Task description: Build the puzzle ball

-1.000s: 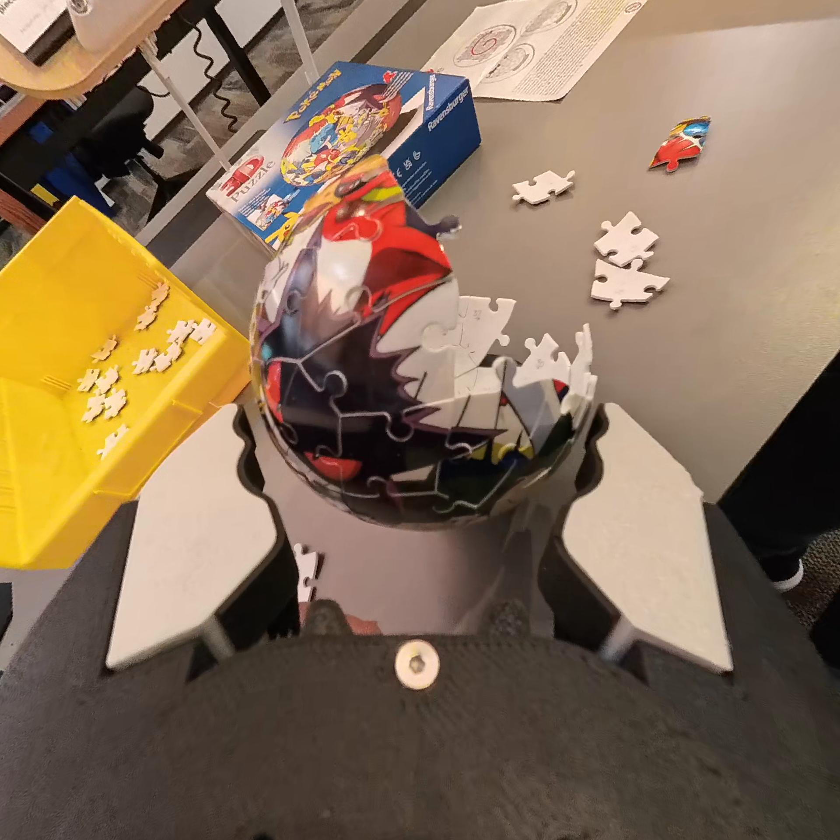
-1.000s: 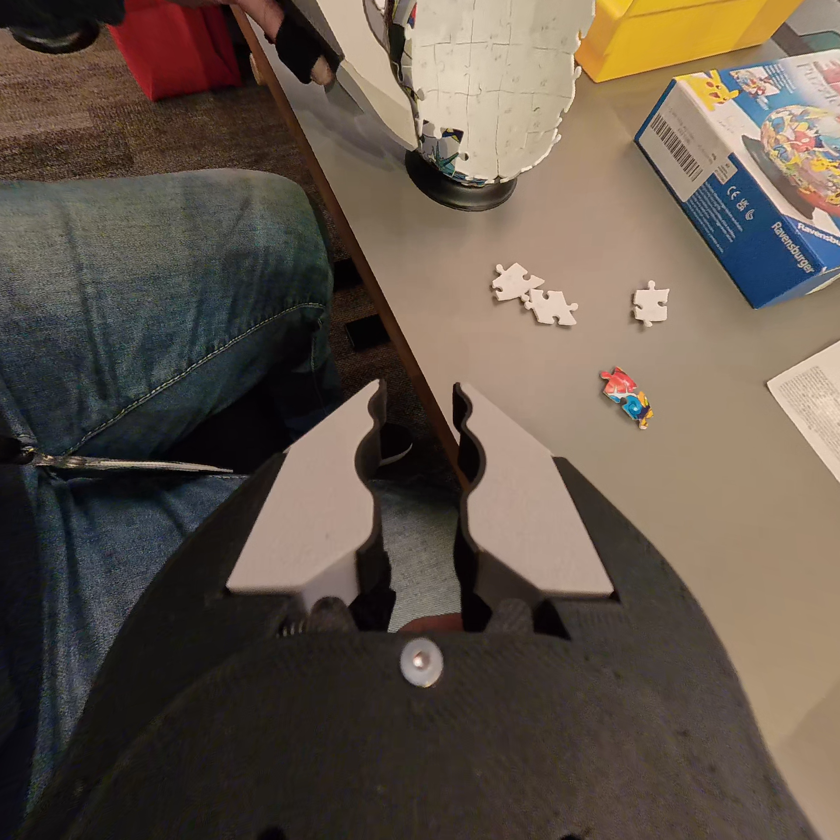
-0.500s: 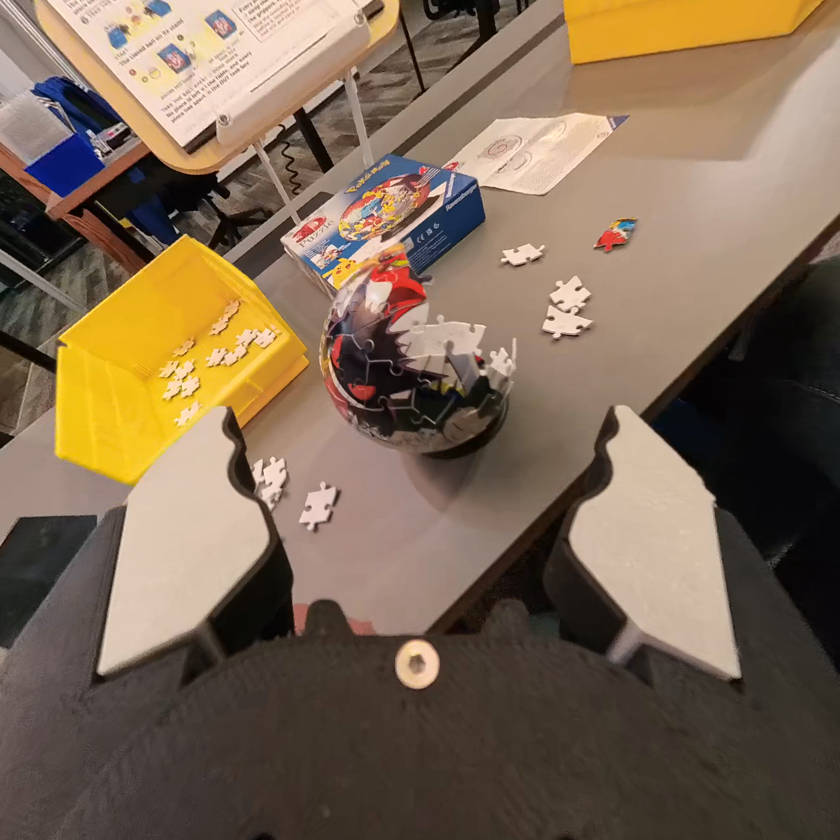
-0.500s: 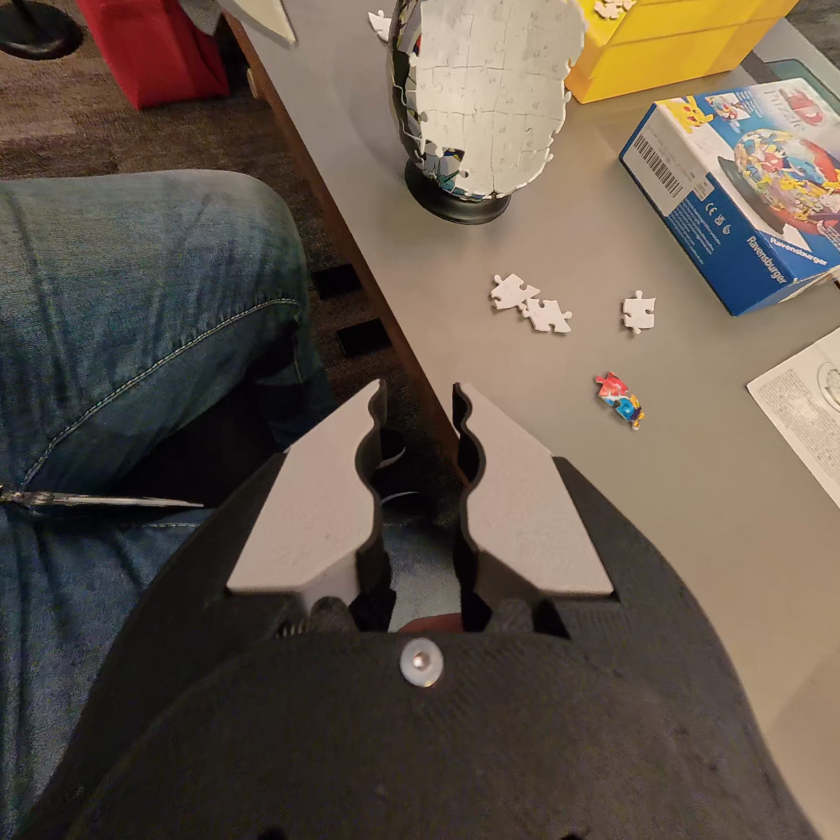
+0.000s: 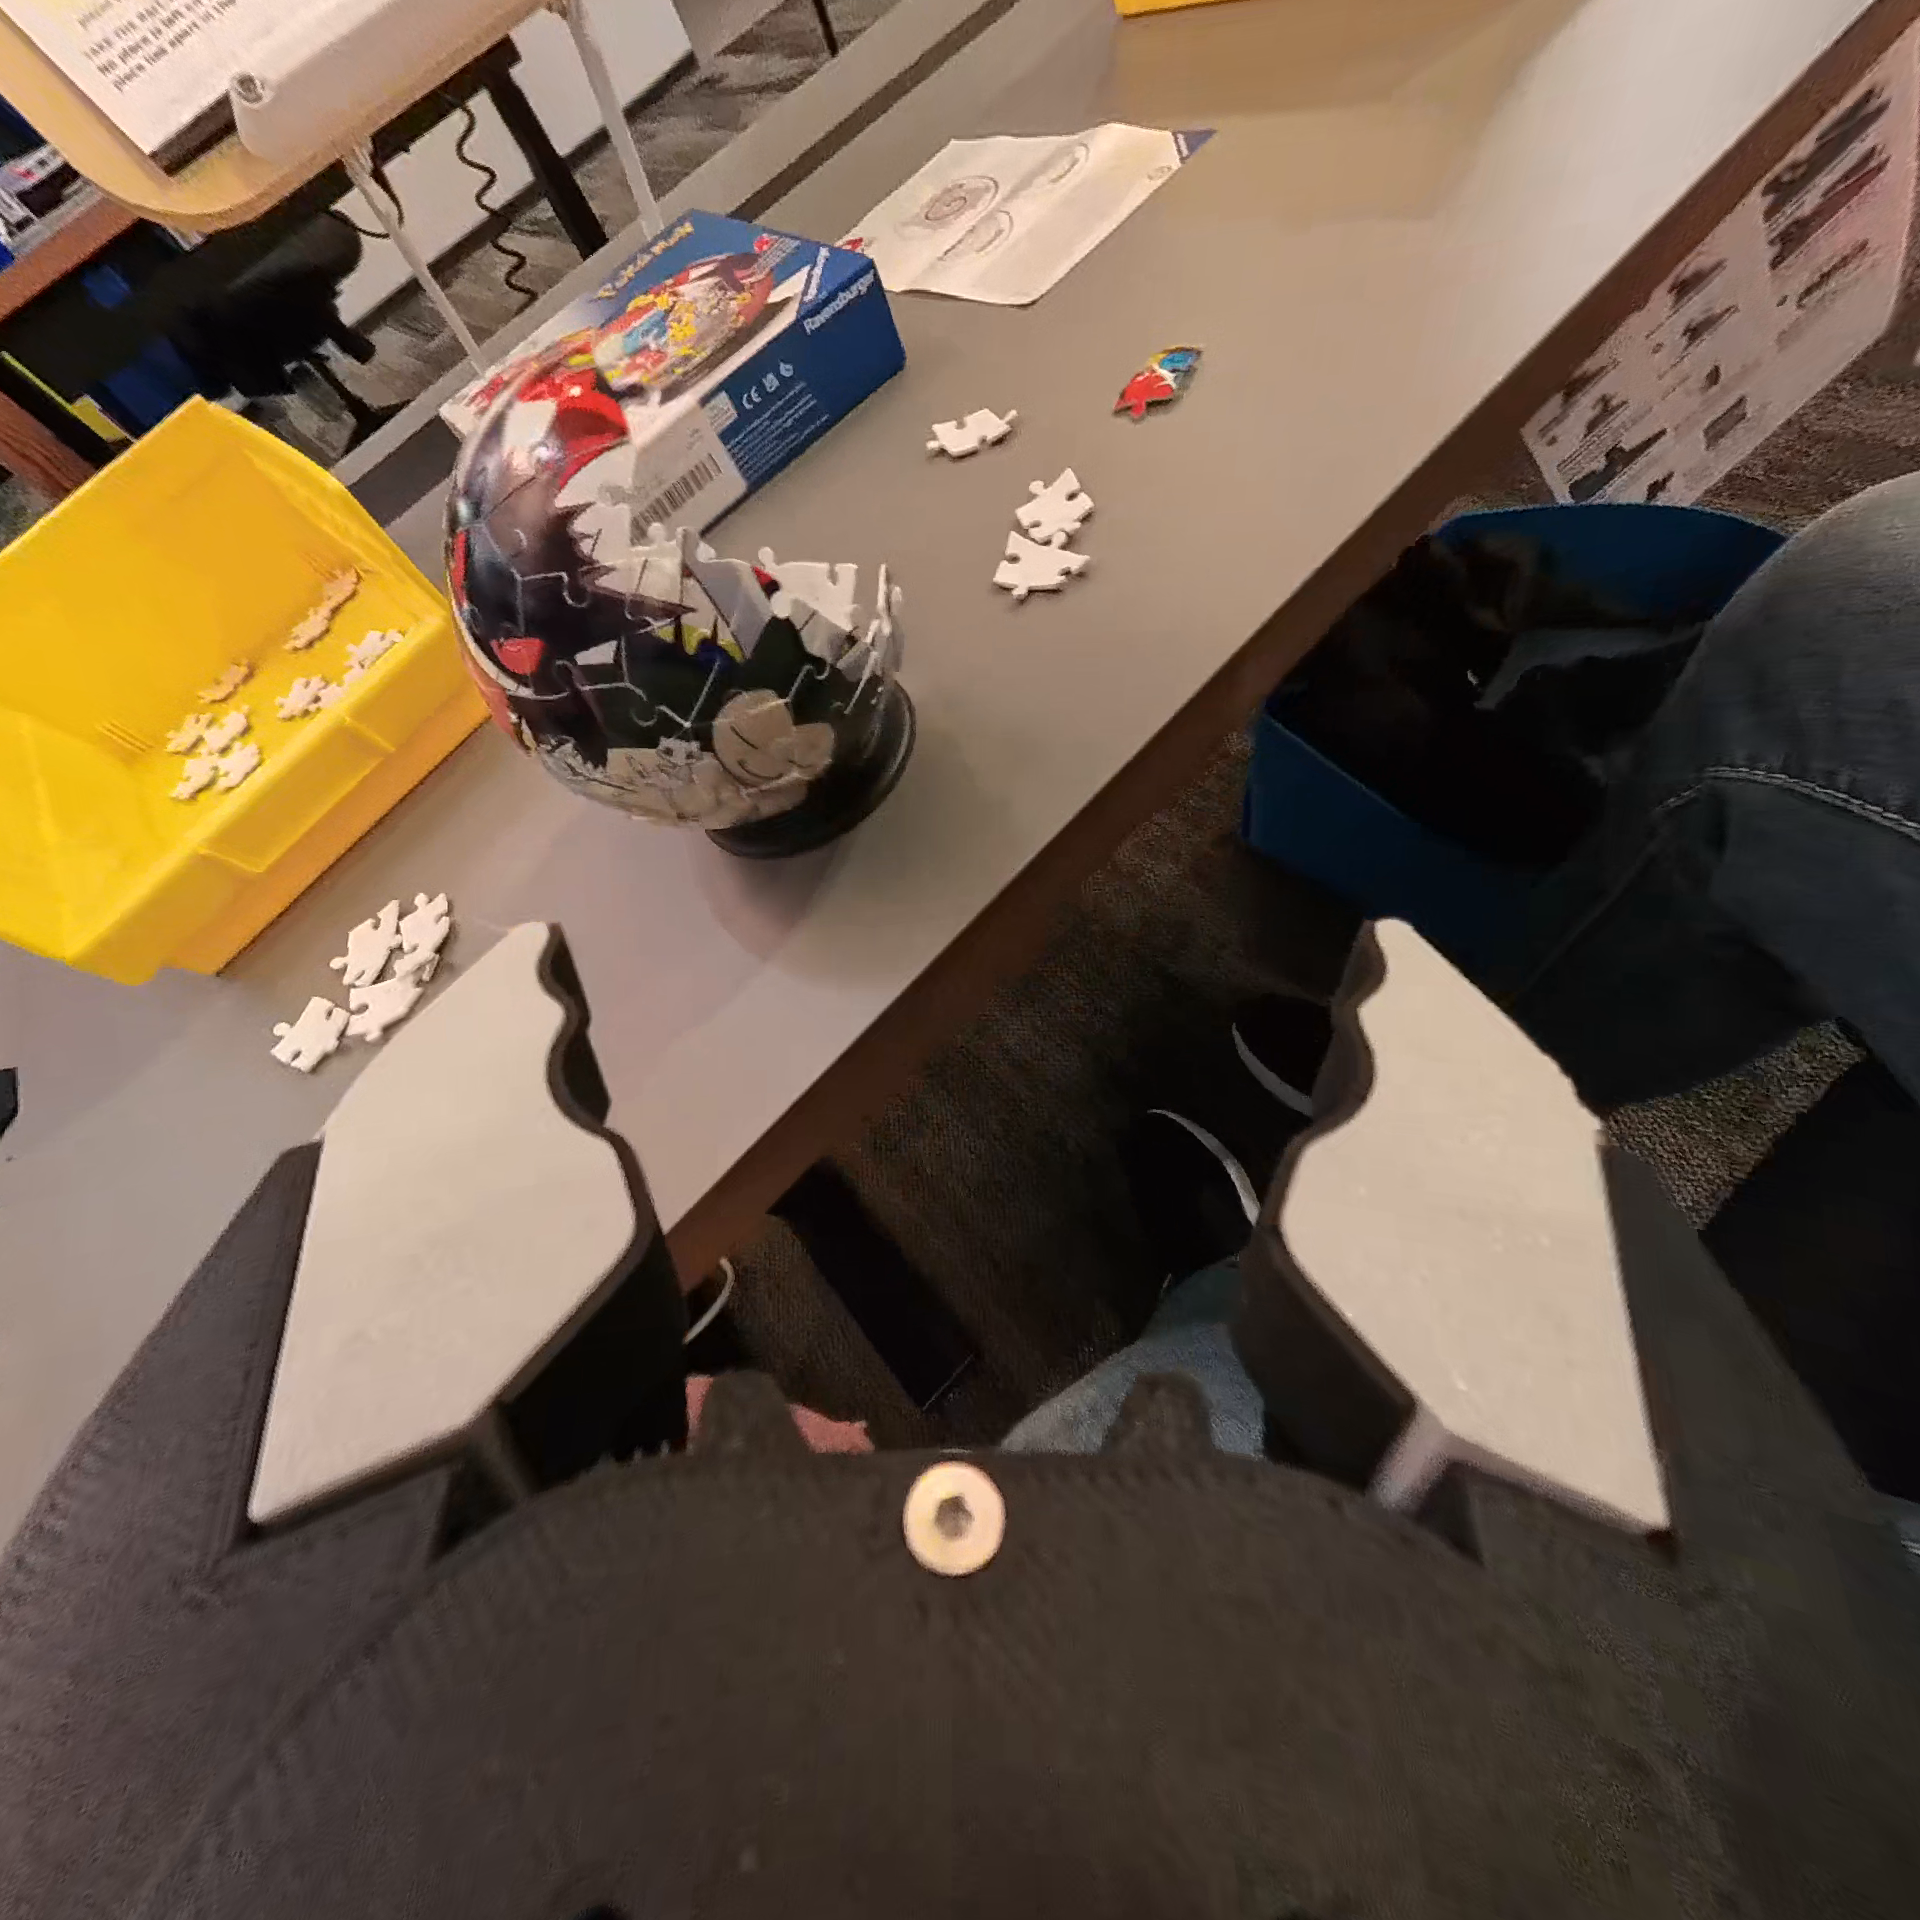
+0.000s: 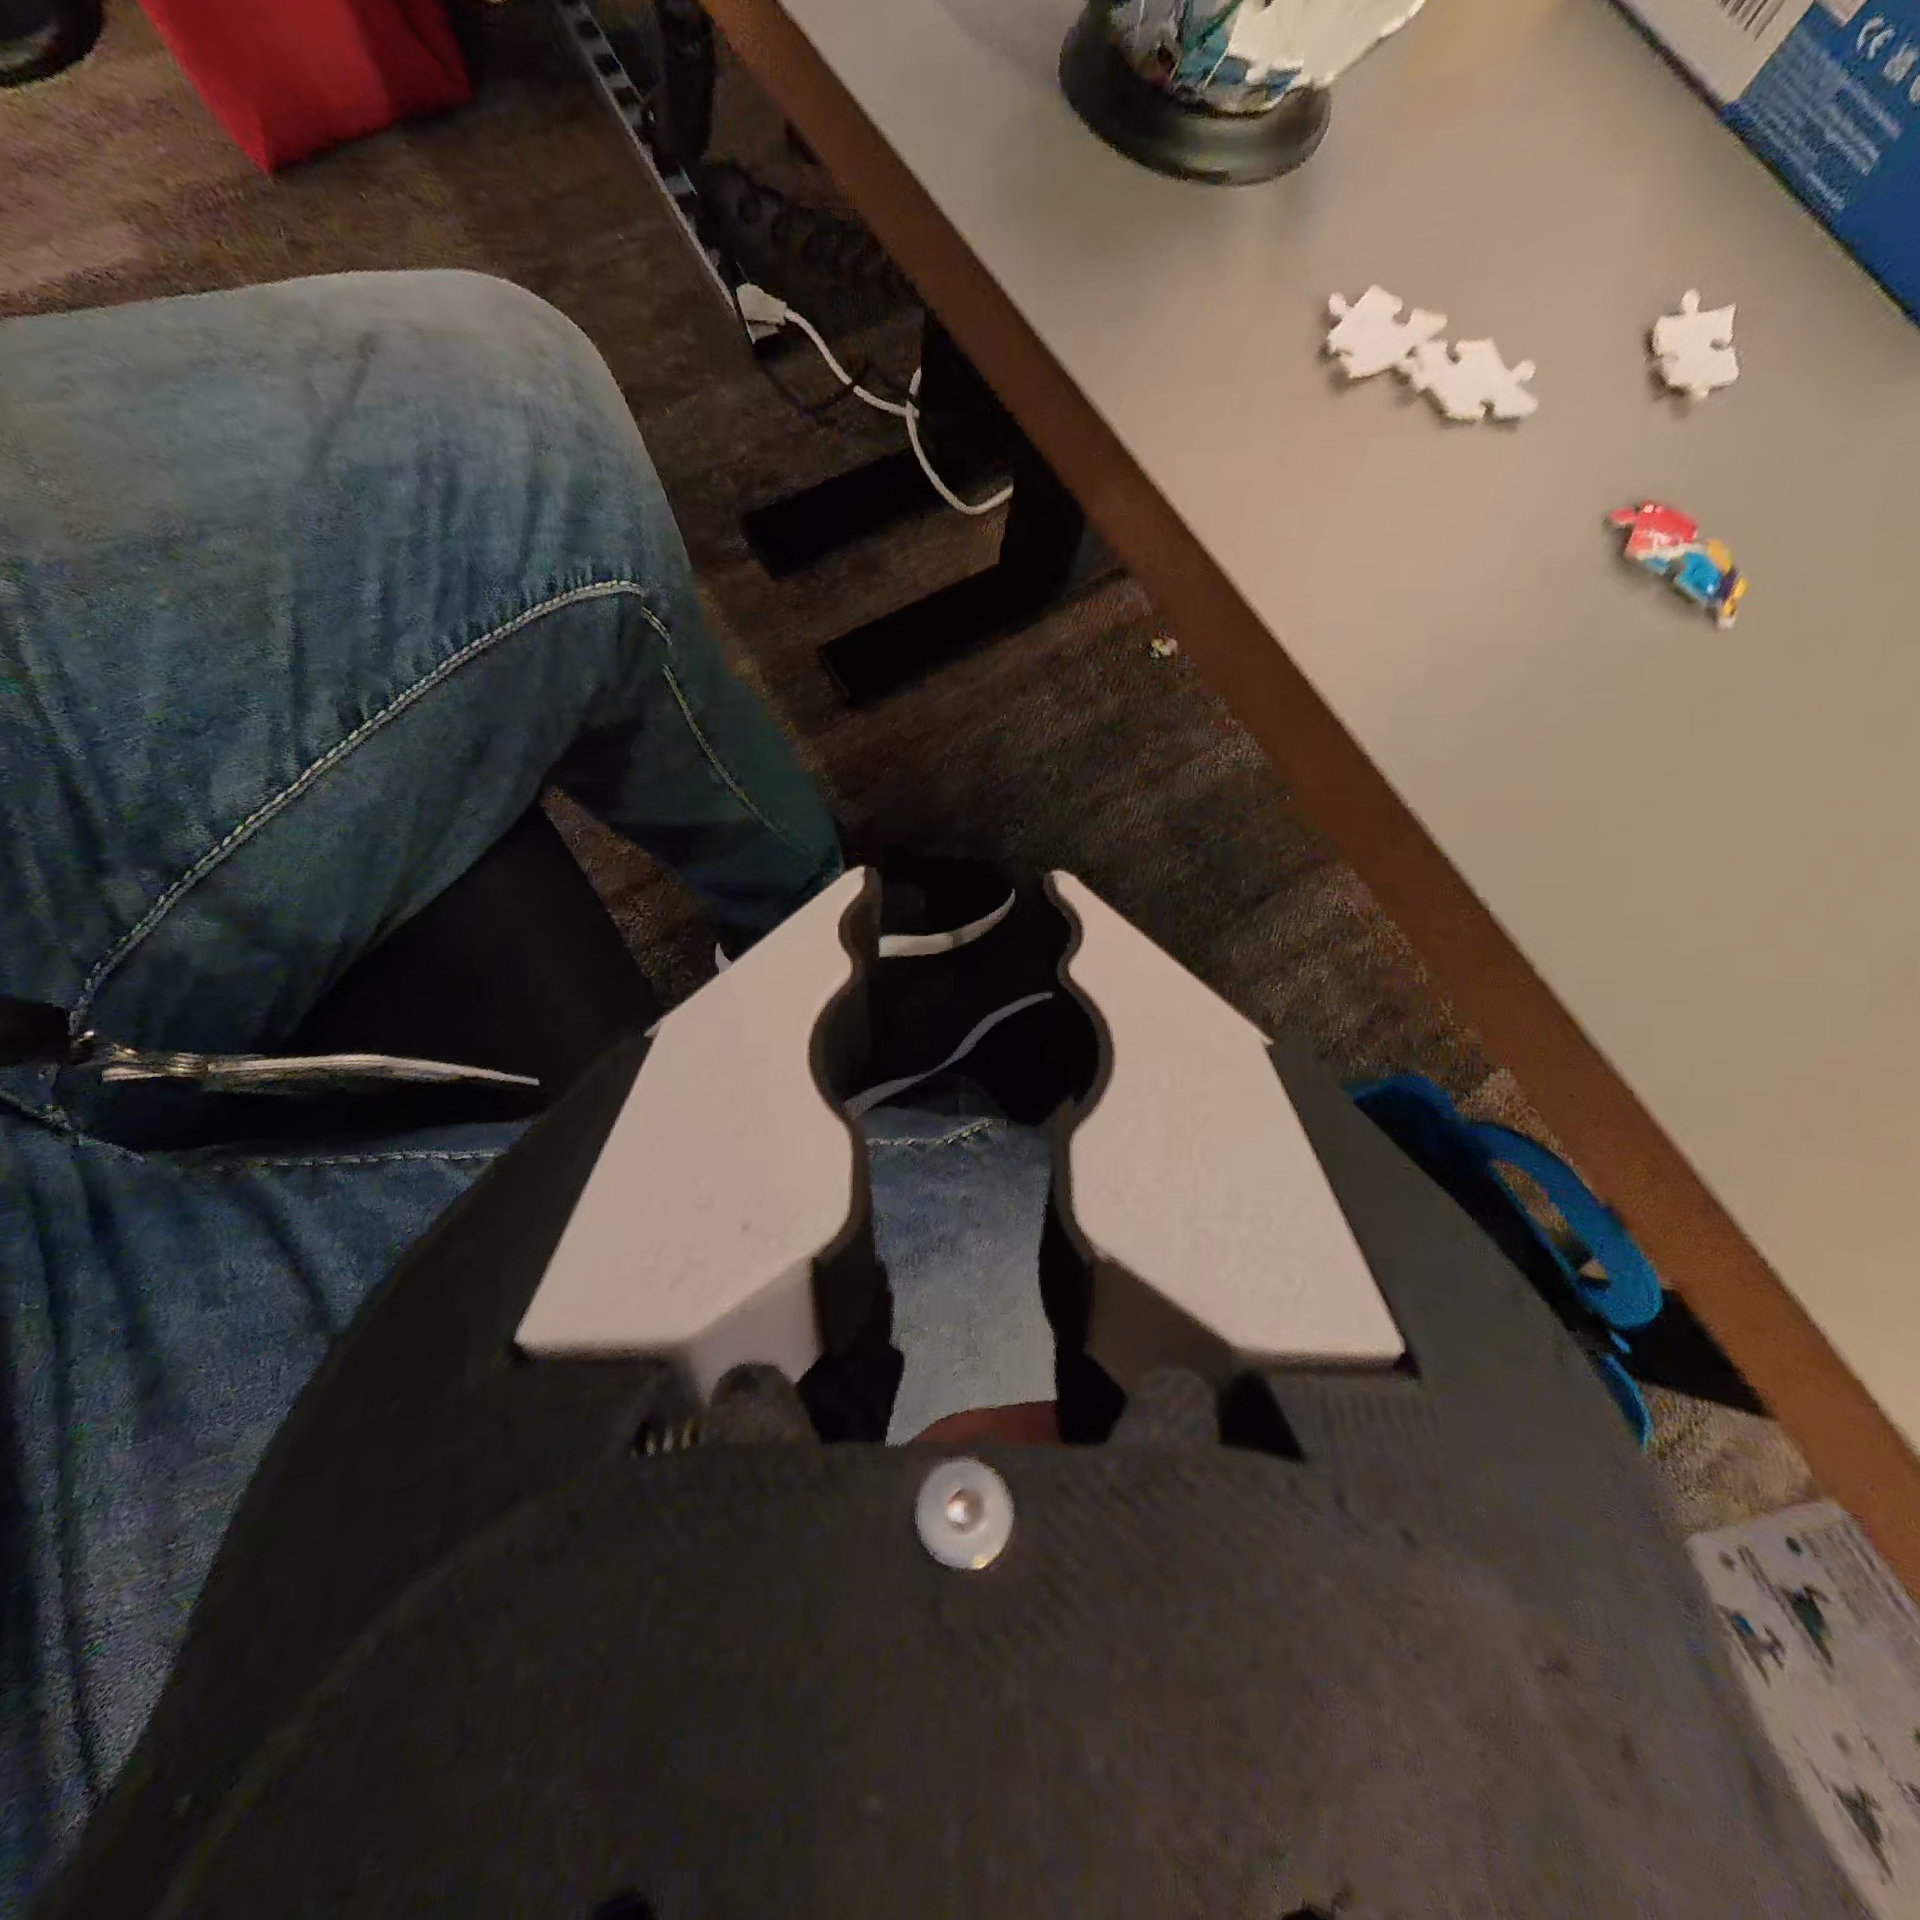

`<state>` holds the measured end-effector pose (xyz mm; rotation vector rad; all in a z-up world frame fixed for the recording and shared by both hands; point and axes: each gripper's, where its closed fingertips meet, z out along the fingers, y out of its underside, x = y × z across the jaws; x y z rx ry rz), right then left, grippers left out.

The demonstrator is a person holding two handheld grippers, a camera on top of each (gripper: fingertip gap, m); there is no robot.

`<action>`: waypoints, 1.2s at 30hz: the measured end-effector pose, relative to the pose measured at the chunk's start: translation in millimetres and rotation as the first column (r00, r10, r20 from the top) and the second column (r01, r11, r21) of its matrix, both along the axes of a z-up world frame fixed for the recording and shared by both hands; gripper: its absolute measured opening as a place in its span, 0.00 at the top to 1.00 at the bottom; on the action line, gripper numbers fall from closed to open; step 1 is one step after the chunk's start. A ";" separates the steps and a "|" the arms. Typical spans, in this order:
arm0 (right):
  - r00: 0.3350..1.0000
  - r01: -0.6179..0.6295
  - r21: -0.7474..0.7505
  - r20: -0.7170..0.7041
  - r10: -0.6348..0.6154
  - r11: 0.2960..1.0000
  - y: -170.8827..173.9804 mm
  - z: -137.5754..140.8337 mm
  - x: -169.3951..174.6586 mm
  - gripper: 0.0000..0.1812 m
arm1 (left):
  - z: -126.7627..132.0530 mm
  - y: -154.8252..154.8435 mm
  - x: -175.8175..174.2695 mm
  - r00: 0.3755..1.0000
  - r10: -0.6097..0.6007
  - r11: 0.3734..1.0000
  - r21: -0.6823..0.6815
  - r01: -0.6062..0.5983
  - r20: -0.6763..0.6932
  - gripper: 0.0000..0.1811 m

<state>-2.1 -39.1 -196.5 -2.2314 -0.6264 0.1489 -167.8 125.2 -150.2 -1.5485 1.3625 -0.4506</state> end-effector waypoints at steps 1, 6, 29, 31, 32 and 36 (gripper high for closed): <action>1.000 0.008 -0.001 0.010 -0.008 1.000 -7.3 -0.1 -2.1 0.84 | 1.7 -5.0 -0.4 1.000 -0.007 1.000 0.005 0.007 0.003 0.27; 0.997 0.058 -0.002 0.049 -0.057 0.998 -49.0 1.0 -12.3 0.83 | 14.0 -39.3 -5.6 0.999 -0.036 0.999 0.010 0.036 0.011 0.28; 0.922 0.306 -0.325 0.334 -0.194 0.895 -170.8 -81.6 32.8 0.74 | -91.7 -92.9 -236.7 0.718 0.390 0.849 -0.077 -0.523 -0.577 0.49; 0.919 0.320 -0.327 0.337 -0.206 0.889 -172.7 -80.4 32.7 0.76 | -97.5 -93.2 -241.8 0.704 0.392 0.828 -0.107 -0.551 -0.592 0.50; 0.920 0.324 -0.340 0.331 -0.210 0.883 -175.0 -80.3 31.7 0.76 | -100.0 -95.8 -242.2 0.698 0.379 0.827 -0.115 -0.550 -0.608 0.50; 0.898 0.409 -0.335 0.312 -0.310 0.849 -179.0 -67.6 39.1 0.86 | -90.7 -105.5 -244.4 0.704 0.371 0.807 -0.164 -0.567 -0.606 0.55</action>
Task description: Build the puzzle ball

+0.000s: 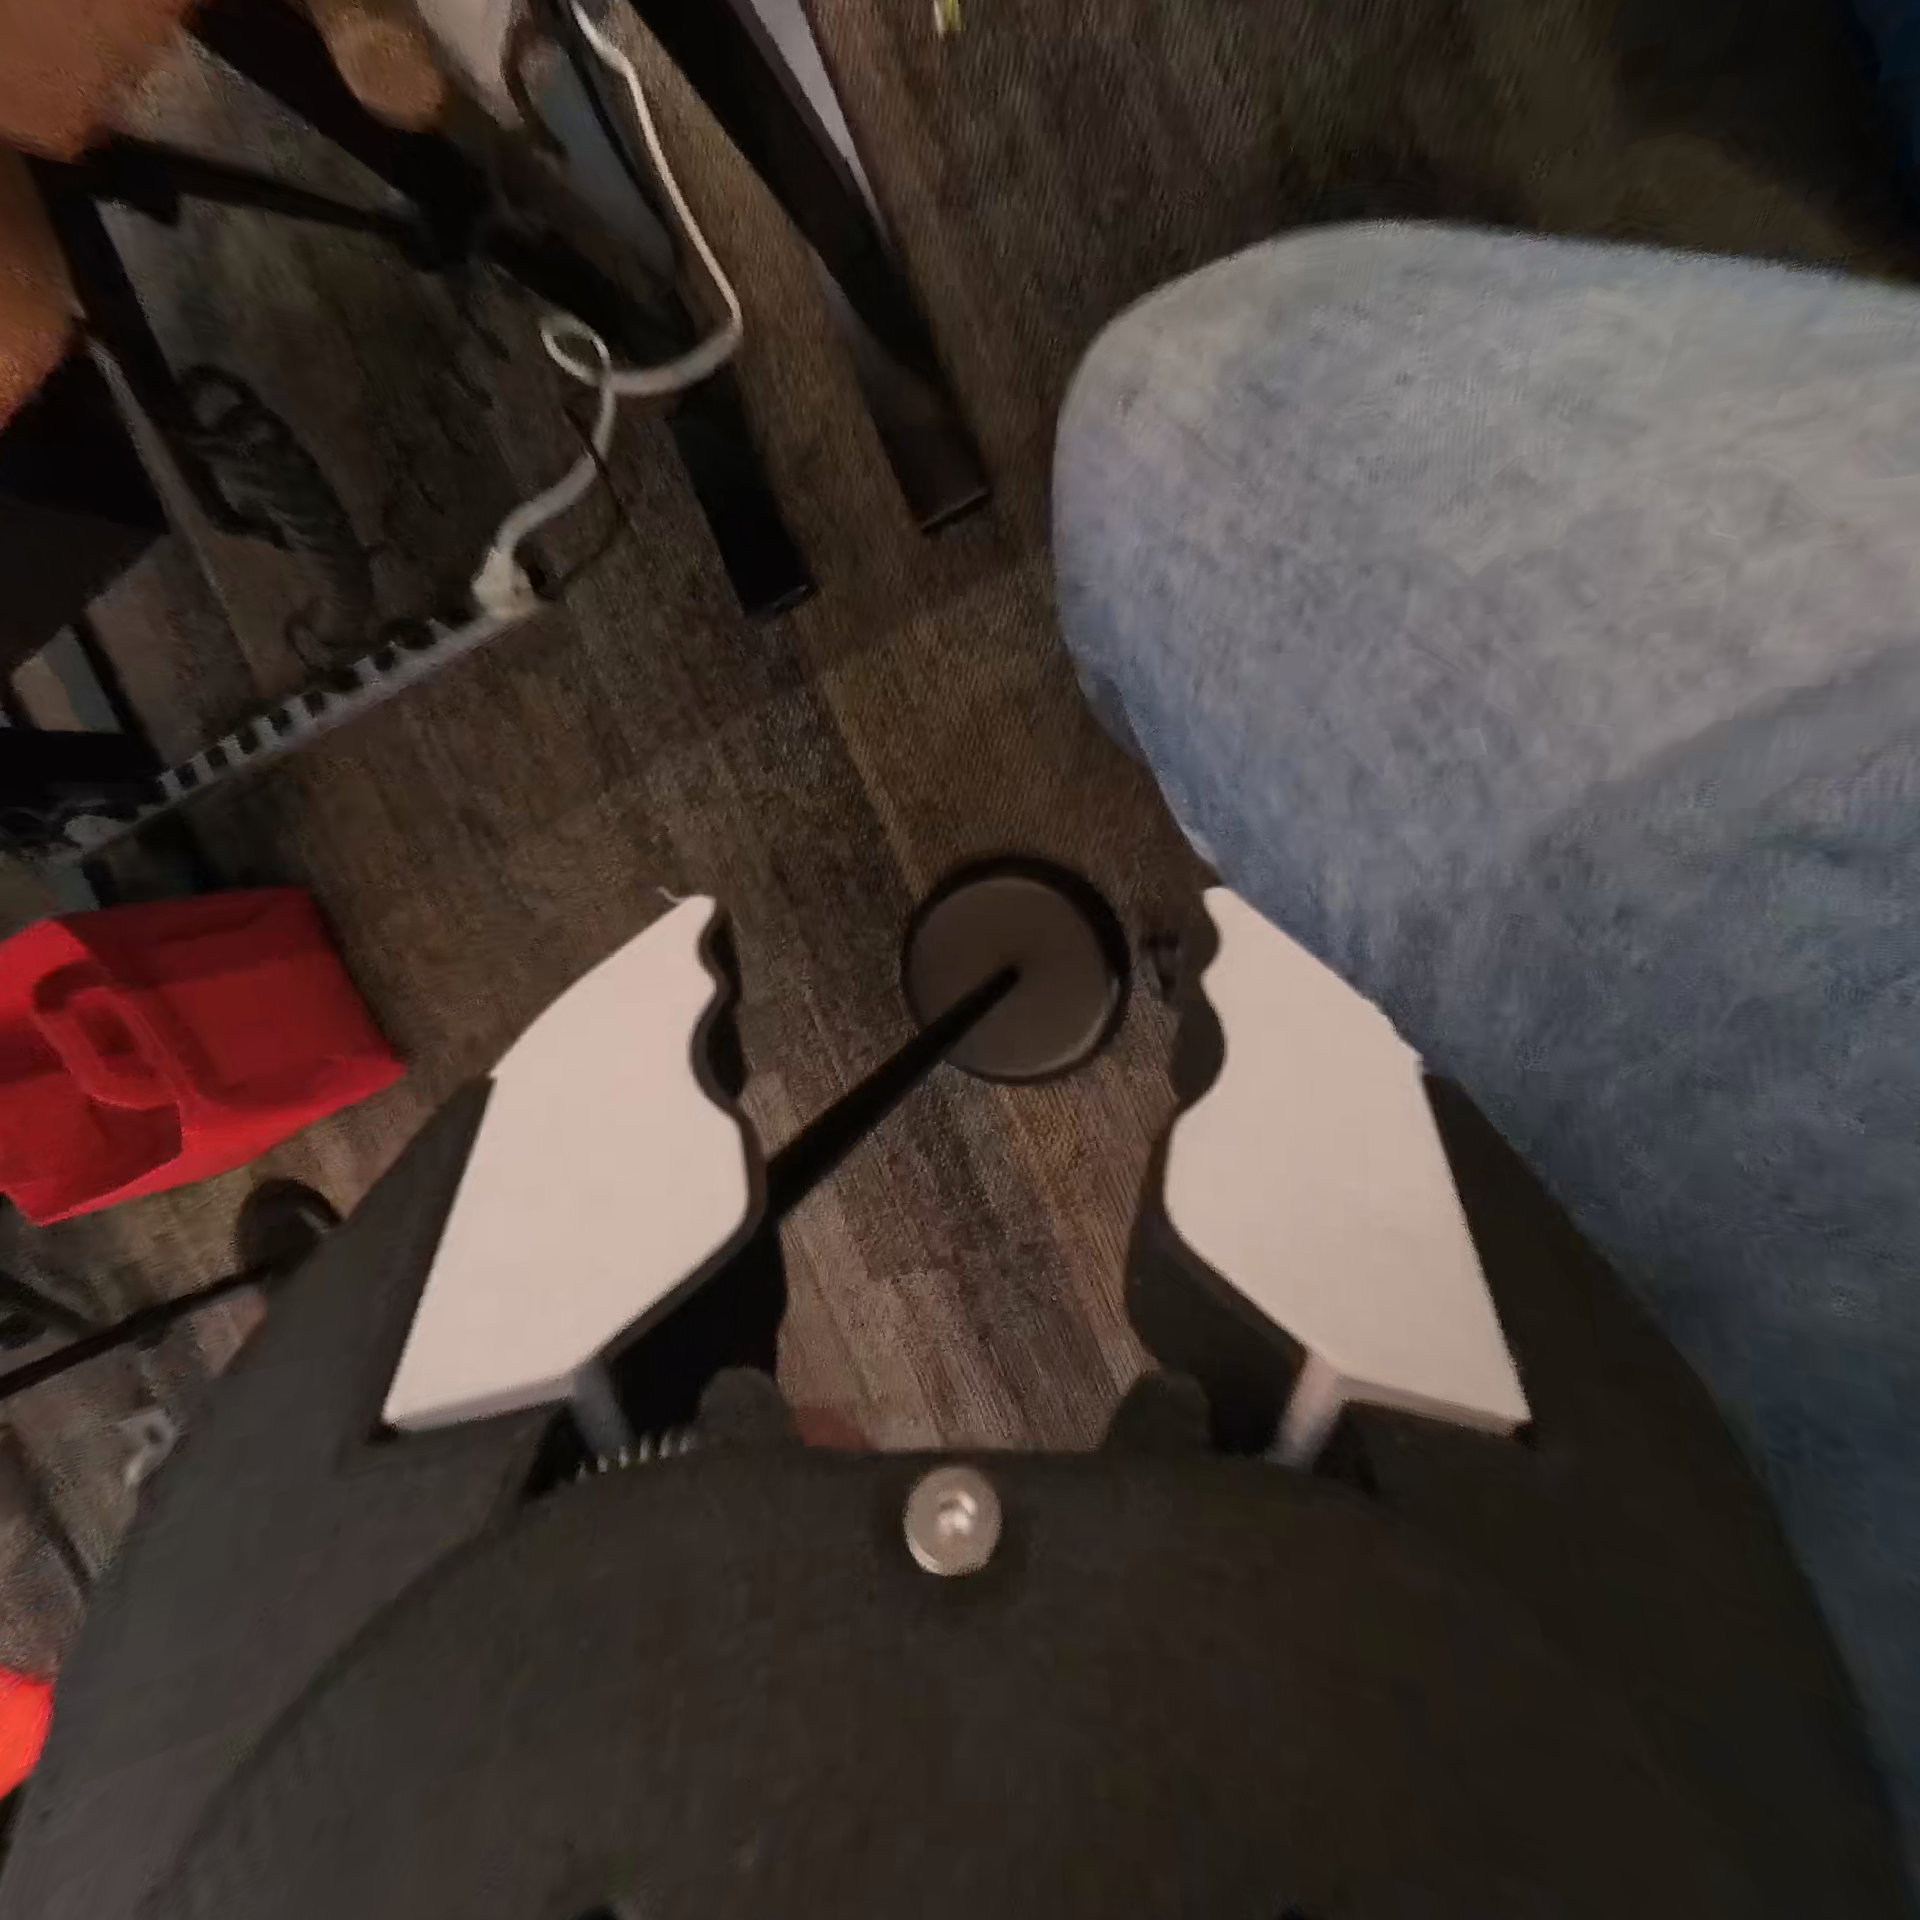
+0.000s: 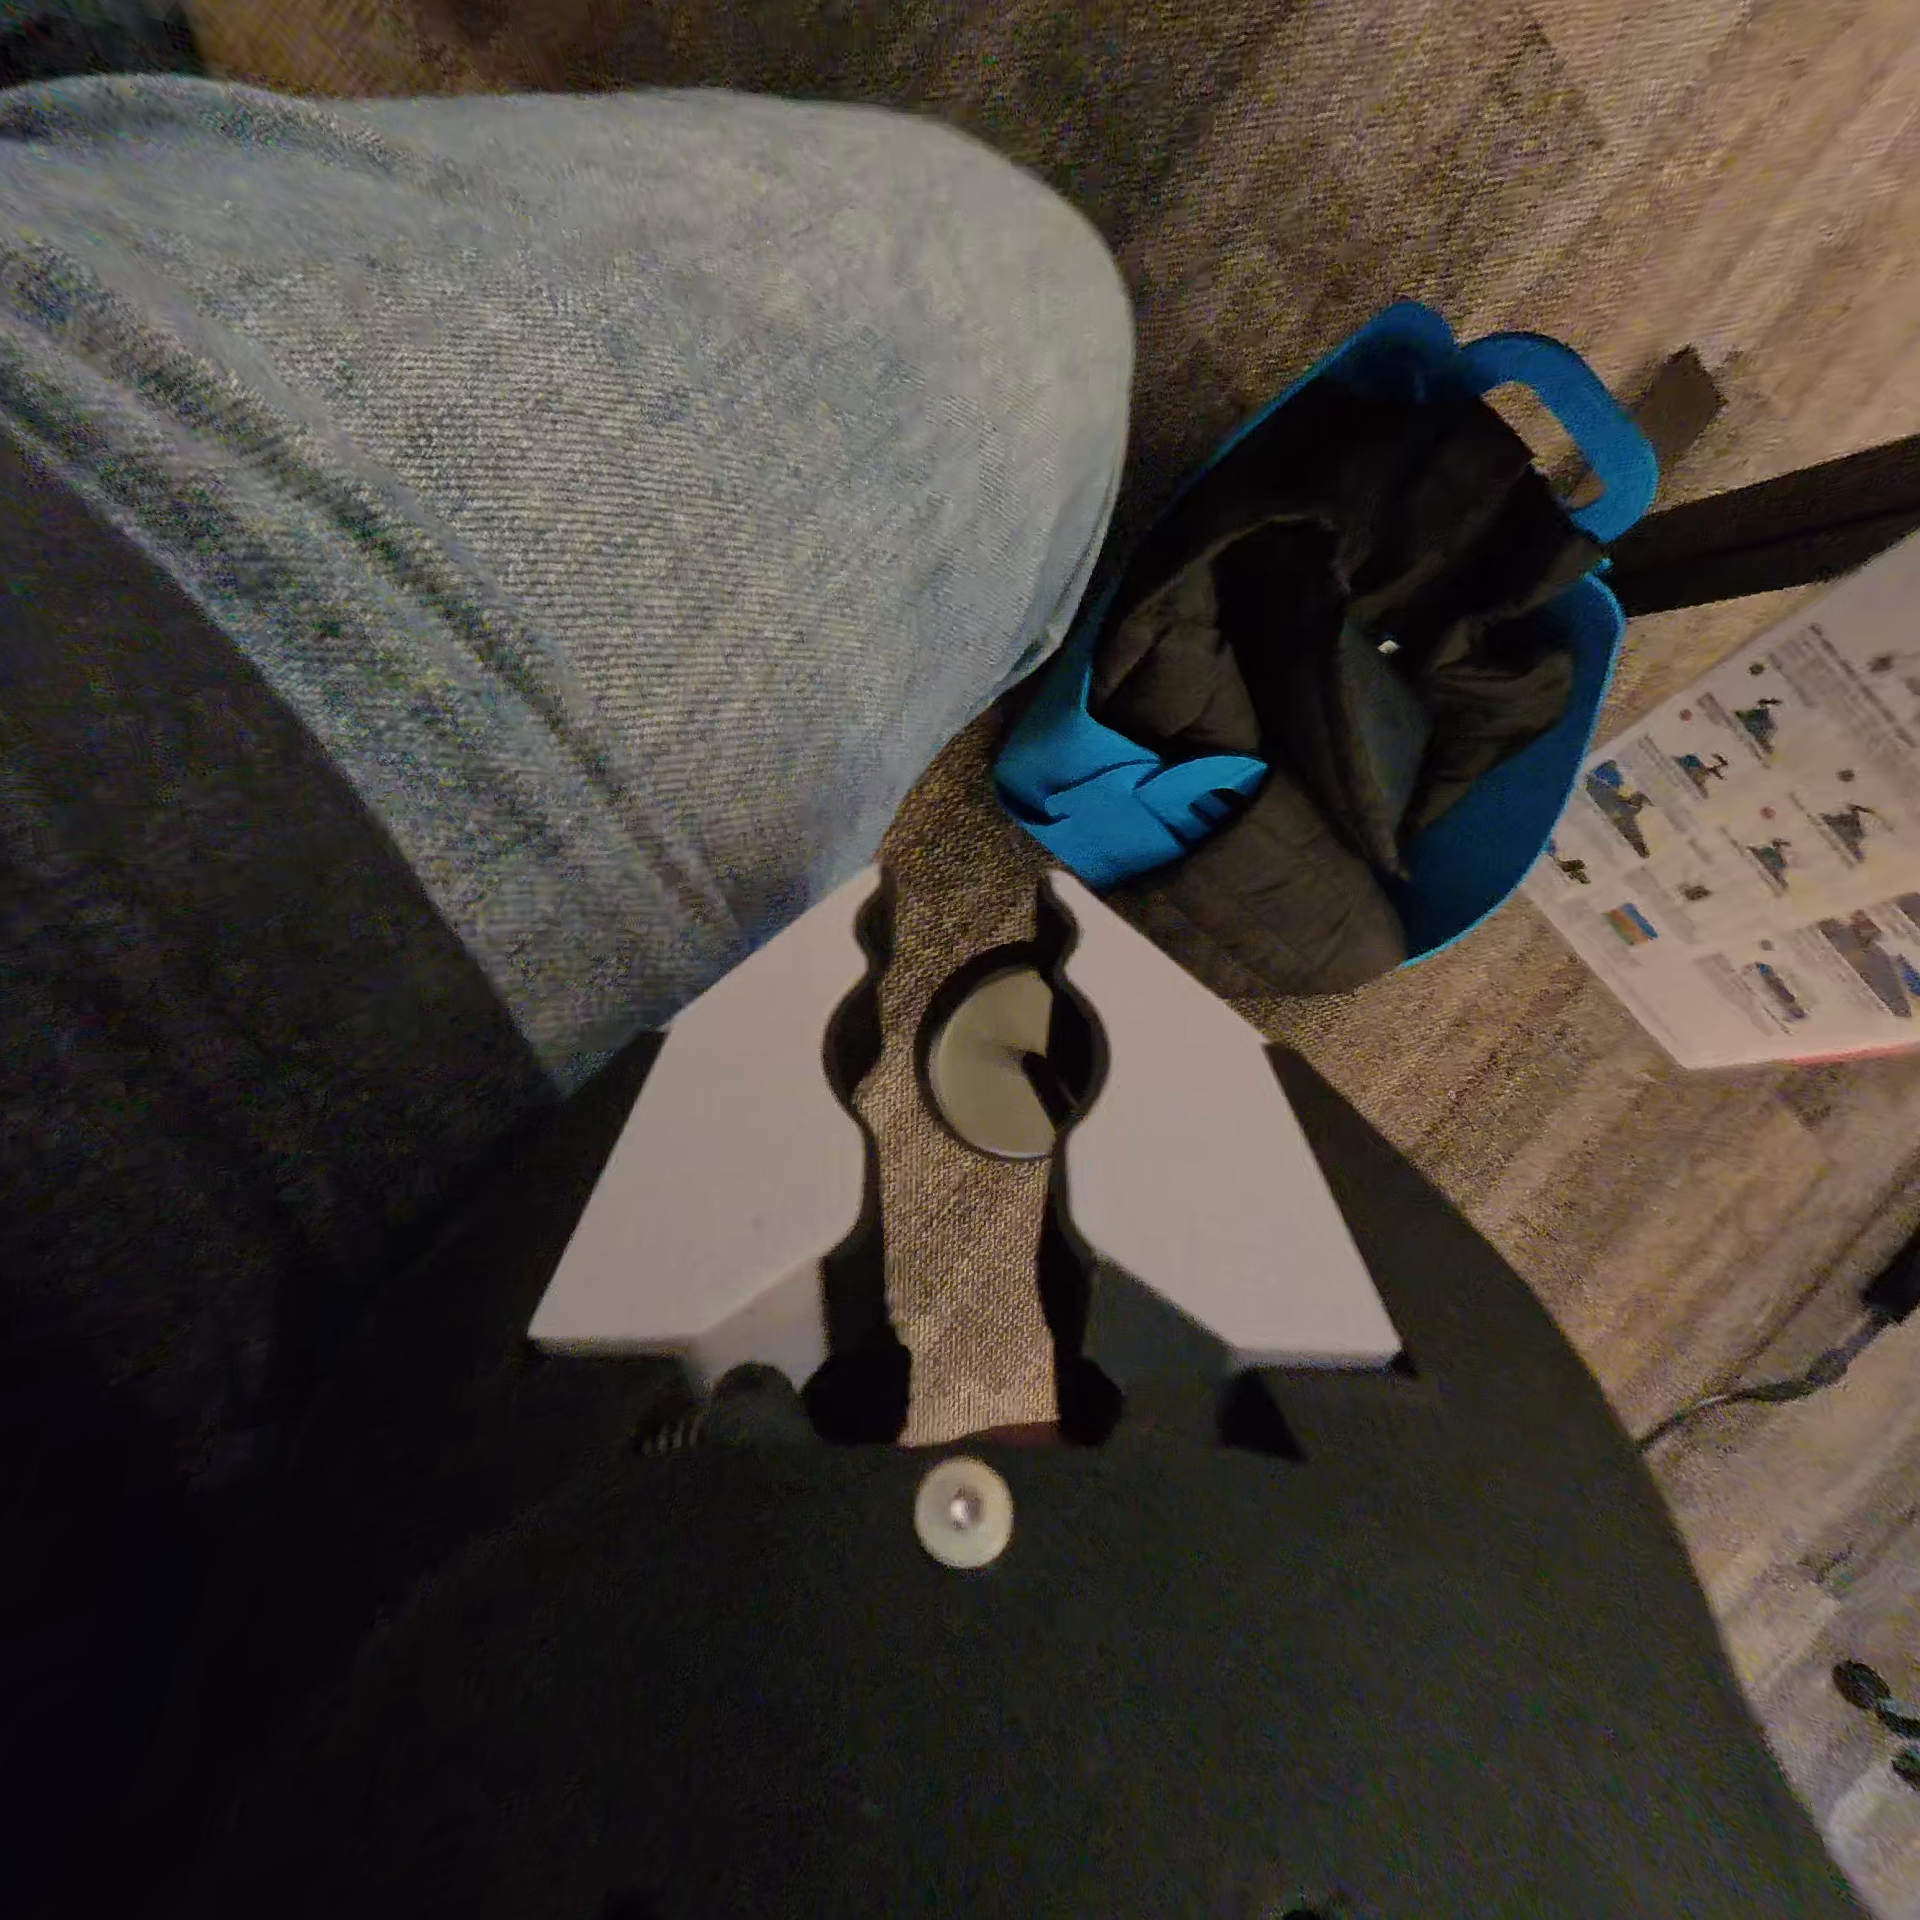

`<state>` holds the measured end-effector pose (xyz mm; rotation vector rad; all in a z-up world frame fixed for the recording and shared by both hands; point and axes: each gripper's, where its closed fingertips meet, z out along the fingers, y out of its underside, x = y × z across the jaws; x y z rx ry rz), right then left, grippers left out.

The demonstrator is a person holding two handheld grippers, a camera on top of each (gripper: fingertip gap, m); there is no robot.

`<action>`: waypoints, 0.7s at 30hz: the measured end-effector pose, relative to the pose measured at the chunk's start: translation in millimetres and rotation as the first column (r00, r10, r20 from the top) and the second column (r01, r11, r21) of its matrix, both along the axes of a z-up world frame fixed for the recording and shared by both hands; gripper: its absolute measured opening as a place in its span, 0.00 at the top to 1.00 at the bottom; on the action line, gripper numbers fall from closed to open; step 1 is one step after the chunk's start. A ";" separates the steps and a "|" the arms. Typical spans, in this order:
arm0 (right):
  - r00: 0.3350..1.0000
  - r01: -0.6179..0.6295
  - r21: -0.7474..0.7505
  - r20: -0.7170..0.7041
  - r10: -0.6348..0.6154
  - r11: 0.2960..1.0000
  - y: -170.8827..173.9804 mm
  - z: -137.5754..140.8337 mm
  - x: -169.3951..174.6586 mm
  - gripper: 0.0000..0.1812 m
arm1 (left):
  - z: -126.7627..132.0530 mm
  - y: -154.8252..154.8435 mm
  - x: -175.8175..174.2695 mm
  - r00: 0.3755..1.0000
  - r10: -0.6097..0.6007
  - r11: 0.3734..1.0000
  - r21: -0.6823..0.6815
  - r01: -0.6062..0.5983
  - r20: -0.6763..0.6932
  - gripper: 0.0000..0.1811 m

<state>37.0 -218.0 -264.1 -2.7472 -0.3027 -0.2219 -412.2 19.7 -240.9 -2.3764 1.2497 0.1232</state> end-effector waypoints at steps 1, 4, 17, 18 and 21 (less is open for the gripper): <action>1.000 0.023 0.016 0.001 -0.023 1.000 0.9 4.4 2.0 0.91 | -5.3 -6.7 -3.8 1.000 0.016 0.998 -0.053 -0.017 -0.019 0.52; 0.960 0.267 -0.084 -0.060 -0.272 0.960 -25.1 -7.1 24.5 0.83 | -4.6 -10.1 -23.5 0.979 0.199 0.974 -0.120 -0.193 0.048 0.60; 0.724 0.471 -0.691 -0.052 -0.688 0.548 -162.8 -26.0 5.0 0.85 | 10.4 -35.3 -74.7 0.843 0.534 0.809 -0.251 -0.531 -0.063 0.49; 0.709 0.487 -0.684 -0.053 -0.703 0.543 -153.9 -19.7 20.0 0.86 | 24.3 -29.2 -76.0 0.841 0.536 0.813 -0.225 -0.537 -0.068 0.48; 0.745 0.449 -0.645 -0.113 -0.658 0.619 -109.4 -3.6 69.4 0.87 | 57.6 -39.7 -90.2 0.812 0.571 0.788 -0.195 -0.584 -0.122 0.45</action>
